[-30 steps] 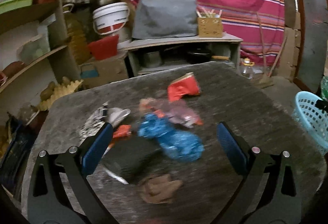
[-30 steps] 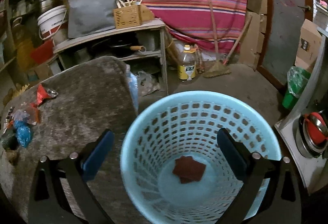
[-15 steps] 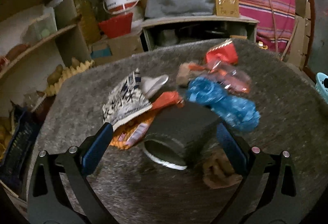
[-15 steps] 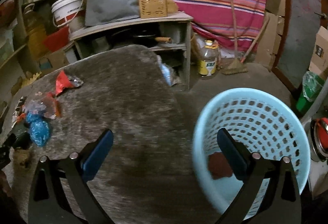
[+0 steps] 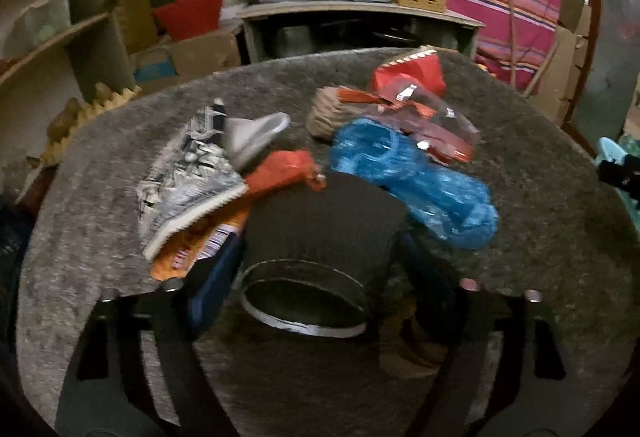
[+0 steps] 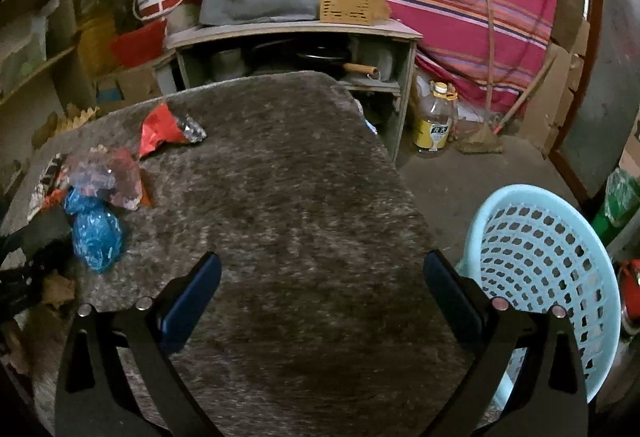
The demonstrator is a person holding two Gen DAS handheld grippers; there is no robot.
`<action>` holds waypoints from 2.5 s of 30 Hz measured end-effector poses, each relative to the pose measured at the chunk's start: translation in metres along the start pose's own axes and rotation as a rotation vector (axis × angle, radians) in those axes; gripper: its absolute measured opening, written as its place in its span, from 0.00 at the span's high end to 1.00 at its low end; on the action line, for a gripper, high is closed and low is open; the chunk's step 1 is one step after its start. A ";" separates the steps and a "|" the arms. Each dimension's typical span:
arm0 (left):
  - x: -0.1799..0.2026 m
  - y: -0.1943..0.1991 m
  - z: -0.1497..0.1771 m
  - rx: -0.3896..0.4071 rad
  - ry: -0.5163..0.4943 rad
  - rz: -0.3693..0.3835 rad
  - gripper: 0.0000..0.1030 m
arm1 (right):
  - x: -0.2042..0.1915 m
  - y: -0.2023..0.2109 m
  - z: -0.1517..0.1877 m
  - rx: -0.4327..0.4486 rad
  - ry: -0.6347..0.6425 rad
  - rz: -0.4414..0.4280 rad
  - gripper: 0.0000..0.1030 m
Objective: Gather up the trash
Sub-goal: 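Return the left tool to the table and grasp the black cylindrical sleeve, then grasp the beige cloth with the right tool while the left tool holds the sleeve, then carry the cloth and sleeve to the basket and open both tools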
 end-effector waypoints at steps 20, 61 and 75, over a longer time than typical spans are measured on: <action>-0.027 0.099 0.007 0.109 -0.030 -0.108 0.26 | -0.073 0.048 0.013 0.092 0.147 -0.079 0.04; -0.088 0.143 0.001 0.245 0.100 -0.227 0.26 | -0.157 0.078 0.021 0.107 0.205 -0.312 0.54; 0.073 0.081 -0.047 0.252 -0.045 -0.045 0.26 | 0.037 0.034 -0.009 0.105 0.024 -0.078 0.54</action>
Point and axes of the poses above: each gripper's, at about its wrist camera, not at the fingertips, and y roughly against the way its jaws point, x to its right, z to its underside, the point moved 9 cm from there along -y, roughly the way its jaws point, and after that the axes turned 15 degrees about z, right-handed, at the moved point
